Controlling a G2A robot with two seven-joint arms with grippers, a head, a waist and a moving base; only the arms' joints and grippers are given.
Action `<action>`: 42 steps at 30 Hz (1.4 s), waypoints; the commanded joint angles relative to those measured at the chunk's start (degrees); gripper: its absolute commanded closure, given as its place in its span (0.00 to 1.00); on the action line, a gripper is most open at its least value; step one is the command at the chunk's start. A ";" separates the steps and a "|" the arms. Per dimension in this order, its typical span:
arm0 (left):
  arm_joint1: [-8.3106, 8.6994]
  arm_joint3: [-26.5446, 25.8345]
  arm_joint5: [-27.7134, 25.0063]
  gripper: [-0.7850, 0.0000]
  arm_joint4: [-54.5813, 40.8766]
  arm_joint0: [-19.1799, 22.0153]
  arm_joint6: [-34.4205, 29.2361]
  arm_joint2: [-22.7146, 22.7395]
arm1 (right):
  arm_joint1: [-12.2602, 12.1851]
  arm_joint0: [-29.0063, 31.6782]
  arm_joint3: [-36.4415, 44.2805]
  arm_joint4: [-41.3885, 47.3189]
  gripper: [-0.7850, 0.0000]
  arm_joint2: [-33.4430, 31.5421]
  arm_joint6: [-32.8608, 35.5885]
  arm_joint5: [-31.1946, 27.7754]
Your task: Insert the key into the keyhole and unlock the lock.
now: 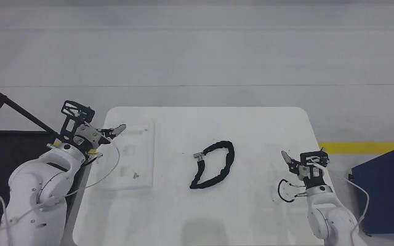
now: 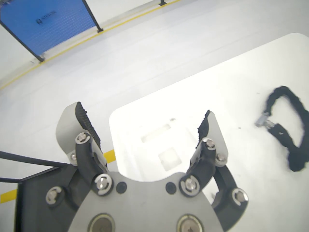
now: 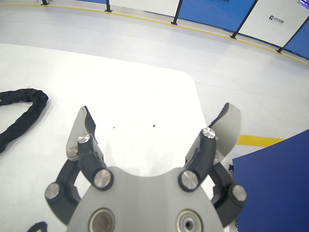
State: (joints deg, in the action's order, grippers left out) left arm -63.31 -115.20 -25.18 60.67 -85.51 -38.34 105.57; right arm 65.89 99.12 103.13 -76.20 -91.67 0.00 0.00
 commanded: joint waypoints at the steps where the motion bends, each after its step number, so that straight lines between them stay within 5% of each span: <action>1: 0.27 -0.89 -1.23 0.00 -4.11 0.41 -6.71 -0.13 | 0.00 0.00 0.00 0.00 0.00 0.00 0.00 0.00; 9: 1.13 -5.06 -2.89 0.00 -9.43 0.29 -18.73 -2.46 | 0.00 0.00 0.00 0.00 0.00 0.00 0.00 0.00; 22: 2.02 -5.62 -5.51 0.00 -7.72 -5.10 -22.54 -7.34 | 0.00 0.00 0.00 0.00 0.00 0.00 0.00 0.00; 32: 3.09 -4.32 -11.41 0.00 -3.66 -5.22 -25.74 -10.74 | 0.00 0.00 0.00 0.00 0.00 0.00 0.00 0.00; 42: 3.64 0.10 -9.83 0.00 -3.96 -3.85 -27.11 -14.34 | 0.00 0.00 0.00 0.00 0.00 0.00 0.00 0.00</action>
State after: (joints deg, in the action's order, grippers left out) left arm -59.70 -115.59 -35.57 57.19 -89.39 -65.21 91.55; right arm 65.89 99.12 103.13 -76.20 -91.67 0.00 0.00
